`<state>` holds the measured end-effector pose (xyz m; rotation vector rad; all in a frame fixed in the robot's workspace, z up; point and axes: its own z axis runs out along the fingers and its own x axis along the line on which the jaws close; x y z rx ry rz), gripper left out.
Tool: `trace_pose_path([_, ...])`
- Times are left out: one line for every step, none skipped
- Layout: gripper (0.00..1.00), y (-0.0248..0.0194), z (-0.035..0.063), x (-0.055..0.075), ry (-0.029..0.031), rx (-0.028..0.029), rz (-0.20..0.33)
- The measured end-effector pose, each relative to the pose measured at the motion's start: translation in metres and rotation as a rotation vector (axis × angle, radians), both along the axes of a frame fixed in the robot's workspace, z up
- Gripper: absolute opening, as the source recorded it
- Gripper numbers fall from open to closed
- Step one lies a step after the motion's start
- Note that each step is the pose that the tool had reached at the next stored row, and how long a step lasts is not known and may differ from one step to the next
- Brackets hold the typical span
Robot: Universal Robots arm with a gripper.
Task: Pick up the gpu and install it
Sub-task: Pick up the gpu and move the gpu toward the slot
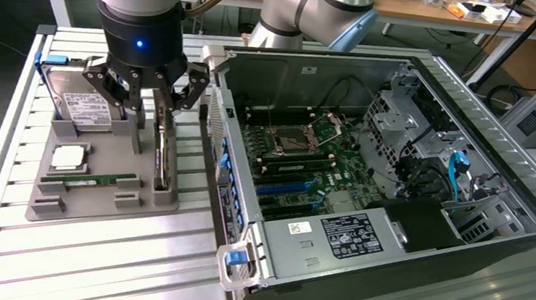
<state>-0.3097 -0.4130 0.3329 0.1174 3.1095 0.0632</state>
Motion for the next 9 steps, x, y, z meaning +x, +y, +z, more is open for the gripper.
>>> trace_pose_path([0.42, 0.0, -0.0002, 0.0, 0.0, 0.0, 0.0])
trace_pose_path([0.42, 0.0, -0.0005, 0.0, 0.0, 0.0, 0.0])
trace_pose_path([0.42, 0.0, -0.0007, 0.0, 0.0, 0.0, 0.0])
trace_pose_path([0.42, 0.0, -0.0009, 0.0, 0.0, 0.0, 0.0])
trace_pose_path([0.42, 0.0, -0.0011, 0.0, 0.0001, -0.0001, 0.0])
trace_pose_path([0.42, 0.0, -0.0015, 0.0, 0.0, 0.0, 0.0])
trace_pose_path([0.42, 0.0, -0.0017, 0.0, 0.0, 0.0, 0.0])
trace_pose_path([0.42, 0.0, -0.0019, 0.0, 0.0, 0.0, 0.0])
trace_pose_path([0.42, 0.0, -0.0021, 0.0, 0.0, 0.0, 0.0])
